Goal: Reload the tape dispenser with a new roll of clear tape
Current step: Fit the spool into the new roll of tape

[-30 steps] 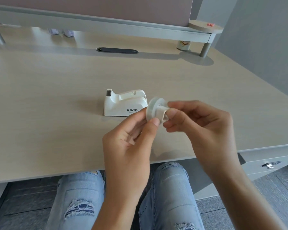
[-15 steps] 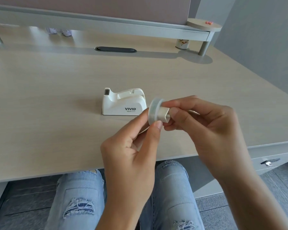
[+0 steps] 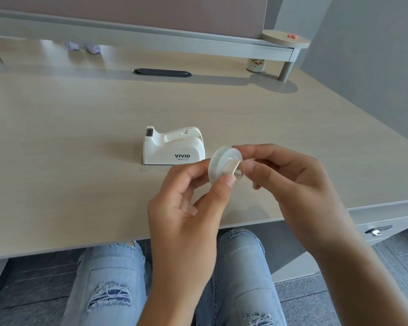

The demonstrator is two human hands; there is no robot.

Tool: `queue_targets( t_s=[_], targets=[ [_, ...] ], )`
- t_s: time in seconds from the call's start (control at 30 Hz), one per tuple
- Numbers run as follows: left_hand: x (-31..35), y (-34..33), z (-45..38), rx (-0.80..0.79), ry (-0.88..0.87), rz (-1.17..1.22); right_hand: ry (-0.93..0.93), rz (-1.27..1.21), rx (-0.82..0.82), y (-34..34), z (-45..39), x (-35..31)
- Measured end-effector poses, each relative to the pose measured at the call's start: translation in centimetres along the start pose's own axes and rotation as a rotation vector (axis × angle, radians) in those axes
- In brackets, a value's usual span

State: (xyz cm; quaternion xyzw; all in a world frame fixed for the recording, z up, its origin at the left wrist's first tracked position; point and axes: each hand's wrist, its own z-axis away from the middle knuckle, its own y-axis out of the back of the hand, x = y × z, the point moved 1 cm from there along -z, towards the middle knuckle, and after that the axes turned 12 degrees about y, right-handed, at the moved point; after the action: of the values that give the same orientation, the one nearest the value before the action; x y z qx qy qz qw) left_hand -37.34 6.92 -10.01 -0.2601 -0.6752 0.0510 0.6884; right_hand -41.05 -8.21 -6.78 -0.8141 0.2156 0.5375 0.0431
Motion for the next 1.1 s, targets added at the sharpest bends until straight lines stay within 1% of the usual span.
queue_targets(
  t_s=[0.13,0.2,0.4,0.67,0.93,1.1],
  targets=[
    [0.26,0.07,0.10,-0.029,0.006,-0.013,-0.019,-0.247,-0.058,0.08,-0.15,0.25],
    [0.49,0.03,0.04,-0.035,0.007,-0.012,-0.022,-0.291,-0.063,0.16,-0.23,0.35],
    [0.69,0.40,-0.27,-0.003,0.007,-0.044,-0.022,-0.246,-0.077,0.04,-0.13,-0.12],
    [0.76,0.47,-0.25,0.037,-0.028,-0.139,0.015,-0.189,-0.023,-0.11,-0.03,-0.13],
    [0.55,0.44,-0.39,0.056,-0.018,-0.099,0.033,-0.183,0.033,-0.62,0.09,0.26],
    [-0.09,0.76,-0.69,0.064,-0.002,-0.106,0.028,-0.160,0.041,-0.77,0.05,0.48]
  ],
)
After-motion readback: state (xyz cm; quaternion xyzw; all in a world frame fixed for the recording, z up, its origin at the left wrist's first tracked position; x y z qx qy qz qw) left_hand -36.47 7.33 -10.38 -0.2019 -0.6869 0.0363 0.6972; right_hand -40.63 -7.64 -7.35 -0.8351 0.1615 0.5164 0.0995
